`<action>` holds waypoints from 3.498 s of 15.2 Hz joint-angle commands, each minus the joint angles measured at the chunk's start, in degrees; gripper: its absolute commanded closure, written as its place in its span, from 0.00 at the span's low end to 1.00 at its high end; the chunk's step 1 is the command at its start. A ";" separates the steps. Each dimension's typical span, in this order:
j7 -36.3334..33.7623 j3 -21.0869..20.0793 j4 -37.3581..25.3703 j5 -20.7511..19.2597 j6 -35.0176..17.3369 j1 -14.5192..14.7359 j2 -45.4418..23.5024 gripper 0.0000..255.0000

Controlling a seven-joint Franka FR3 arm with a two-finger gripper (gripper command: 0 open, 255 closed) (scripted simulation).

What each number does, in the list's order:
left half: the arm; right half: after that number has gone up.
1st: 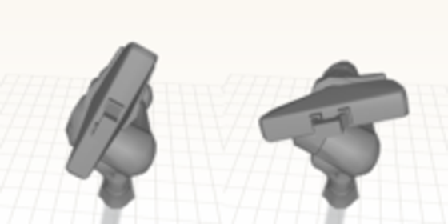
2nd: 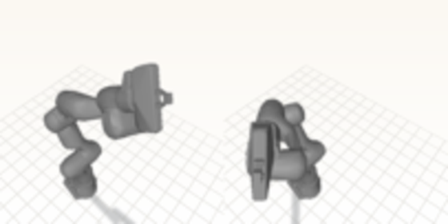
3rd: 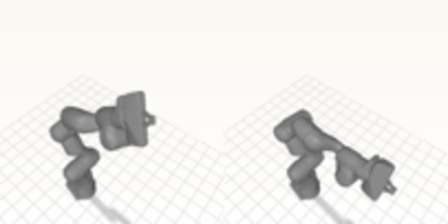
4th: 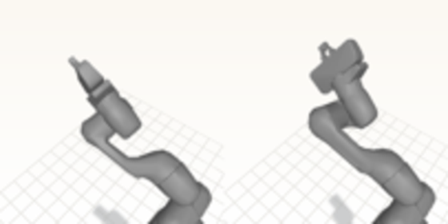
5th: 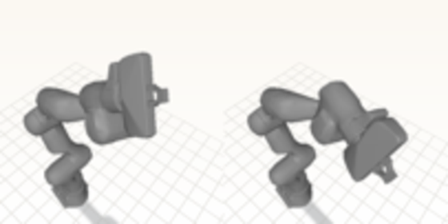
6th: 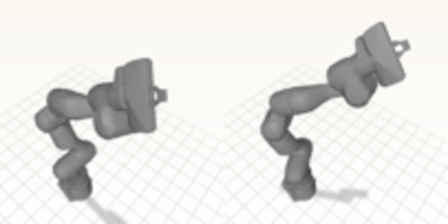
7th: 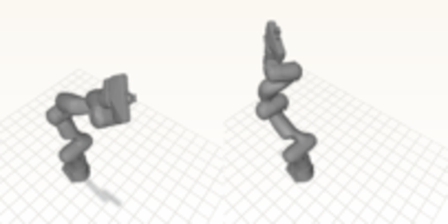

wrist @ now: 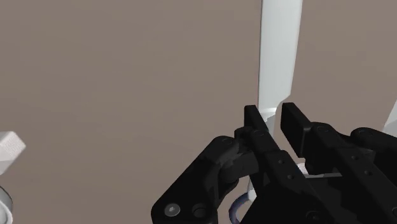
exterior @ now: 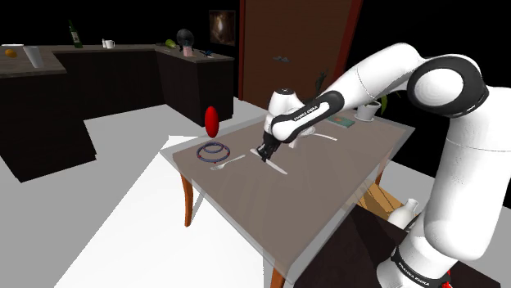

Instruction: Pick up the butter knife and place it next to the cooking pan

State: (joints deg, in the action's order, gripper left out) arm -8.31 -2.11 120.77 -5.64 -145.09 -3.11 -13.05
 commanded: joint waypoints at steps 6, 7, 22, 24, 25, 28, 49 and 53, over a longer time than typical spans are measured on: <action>11.57 1.95 -2.95 3.76 0.46 -6.73 -2.07 1.00; 13.16 2.18 -3.68 4.29 0.67 -7.70 -2.57 1.00; 33.08 4.26 -22.00 10.64 7.07 -21.47 -14.81 1.00; 33.19 4.20 -21.64 10.74 5.89 -21.51 -15.63 1.00; 33.24 4.16 -21.46 10.79 5.29 -21.53 -16.04 1.00; 33.42 4.06 -21.08 10.95 3.58 -21.58 -17.38 1.00; 34.32 3.40 -20.93 11.76 -4.73 -21.99 -25.54 1.00; 34.32 3.40 -20.93 11.76 -4.72 -21.99 -25.54 0.00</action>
State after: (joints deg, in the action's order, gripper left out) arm 26.01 1.29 99.84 6.12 -149.81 -25.10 -38.59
